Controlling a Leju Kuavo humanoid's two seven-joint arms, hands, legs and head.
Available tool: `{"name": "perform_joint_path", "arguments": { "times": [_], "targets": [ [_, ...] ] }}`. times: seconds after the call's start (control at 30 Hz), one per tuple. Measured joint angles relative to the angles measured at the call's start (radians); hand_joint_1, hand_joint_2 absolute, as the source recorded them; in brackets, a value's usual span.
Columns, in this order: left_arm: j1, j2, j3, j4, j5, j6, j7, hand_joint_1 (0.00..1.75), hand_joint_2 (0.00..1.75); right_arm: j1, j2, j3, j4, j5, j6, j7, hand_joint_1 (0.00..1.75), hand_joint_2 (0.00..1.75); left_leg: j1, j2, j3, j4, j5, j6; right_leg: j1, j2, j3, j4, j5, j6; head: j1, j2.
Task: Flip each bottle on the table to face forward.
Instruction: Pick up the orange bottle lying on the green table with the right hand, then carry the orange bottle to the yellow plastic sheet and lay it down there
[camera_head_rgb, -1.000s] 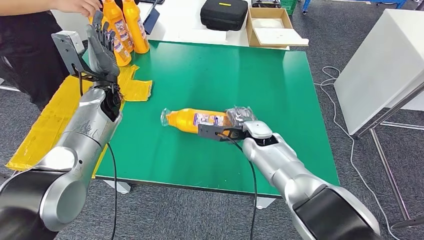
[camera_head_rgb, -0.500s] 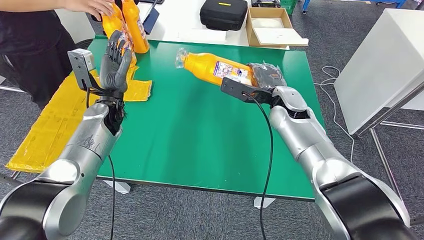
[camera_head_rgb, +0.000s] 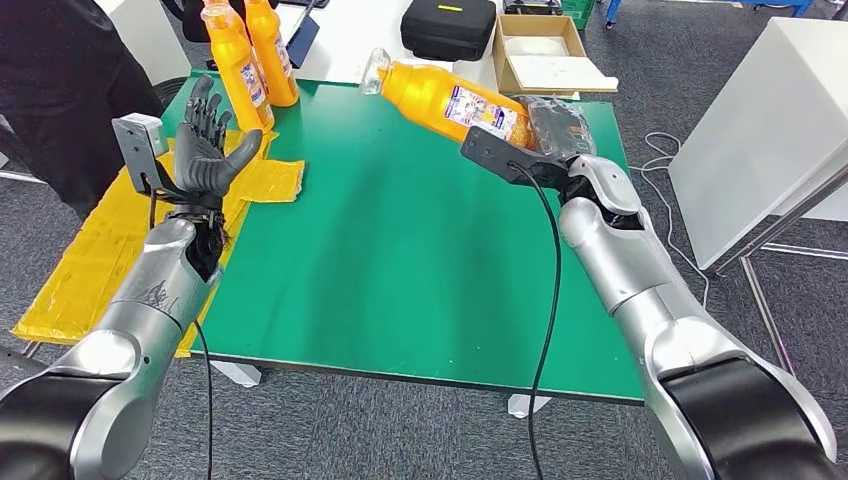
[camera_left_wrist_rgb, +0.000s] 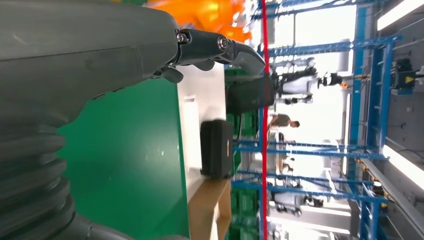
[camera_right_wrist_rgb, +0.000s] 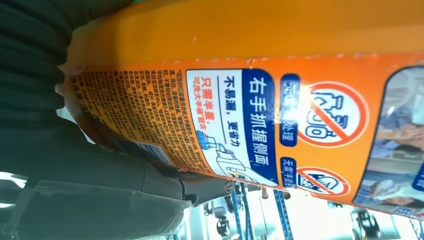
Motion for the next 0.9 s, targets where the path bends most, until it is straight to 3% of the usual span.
{"name": "perform_joint_path", "arguments": {
  "times": [0.2,0.47,0.7,0.9],
  "targets": [
    [0.011,-0.021,0.000,0.004,0.088,-0.106,0.033,0.00,1.75,0.017,0.073,-0.011,-0.022,-0.049,-0.067,-0.003,1.75,1.75,0.000,0.002,0.000,0.000,0.000,0.000,0.000,0.001,-0.001,0.000,0.000,0.000,0.000,0.000],
    [0.025,-0.125,-0.013,-0.039,0.308,-0.256,0.205,0.00,1.75,0.033,0.227,-0.025,-0.009,-0.099,-0.190,0.013,1.75,1.75,0.000,0.000,0.000,0.000,0.000,0.000,0.000,0.000,-0.002,0.000,0.000,0.000,0.000,0.000],
    [0.026,-0.143,-0.021,-0.049,0.329,-0.263,0.222,0.00,1.75,0.040,0.241,-0.033,-0.005,-0.107,-0.200,0.012,1.75,1.75,0.000,0.000,0.000,0.000,0.000,0.000,0.000,0.000,-0.002,0.000,0.000,0.000,0.000,0.000],
    [0.025,-0.220,-0.092,-0.117,0.402,-0.242,0.261,0.00,1.75,0.079,0.305,-0.061,0.040,-0.114,-0.214,0.010,1.75,1.75,-0.001,0.000,-0.001,0.000,0.000,0.000,0.000,0.000,-0.002,0.000,0.000,0.000,0.000,0.000]
  ]
}}
